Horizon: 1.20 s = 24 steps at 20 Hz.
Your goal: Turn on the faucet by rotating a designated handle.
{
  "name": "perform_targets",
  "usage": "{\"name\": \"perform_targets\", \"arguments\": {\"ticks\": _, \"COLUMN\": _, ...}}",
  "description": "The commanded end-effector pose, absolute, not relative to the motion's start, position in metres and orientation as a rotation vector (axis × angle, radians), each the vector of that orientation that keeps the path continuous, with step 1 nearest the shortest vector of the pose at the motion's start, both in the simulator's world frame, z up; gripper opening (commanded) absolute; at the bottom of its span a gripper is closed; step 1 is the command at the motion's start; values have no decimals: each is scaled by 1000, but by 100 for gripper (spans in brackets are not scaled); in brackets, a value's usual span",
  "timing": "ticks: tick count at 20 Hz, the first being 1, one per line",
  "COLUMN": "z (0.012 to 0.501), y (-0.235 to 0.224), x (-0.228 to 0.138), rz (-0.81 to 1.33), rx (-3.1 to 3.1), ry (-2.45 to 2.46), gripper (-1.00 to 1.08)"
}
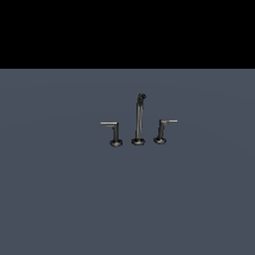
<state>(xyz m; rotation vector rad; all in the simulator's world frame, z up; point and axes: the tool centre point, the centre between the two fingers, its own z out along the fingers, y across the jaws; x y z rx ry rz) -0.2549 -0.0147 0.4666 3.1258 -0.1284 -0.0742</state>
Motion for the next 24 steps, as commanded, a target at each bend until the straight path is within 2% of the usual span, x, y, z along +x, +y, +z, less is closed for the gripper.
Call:
{"name": "perform_targets", "arguments": {"ticks": 1, "z": 467, "y": -15, "x": -255, "rz": -74, "rx": 3126, "ry": -128, "gripper": -100}}
{"name": "perform_targets", "arguments": {"ticks": 12, "z": 450, "y": -1, "x": -247, "rz": -72, "rx": 3121, "ry": -224, "gripper": -100}}
{"name": "perform_targets", "arguments": {"ticks": 24, "z": 395, "y": 40, "x": -215, "rz": -64, "rx": 3085, "ry": -544, "gripper": -100}}
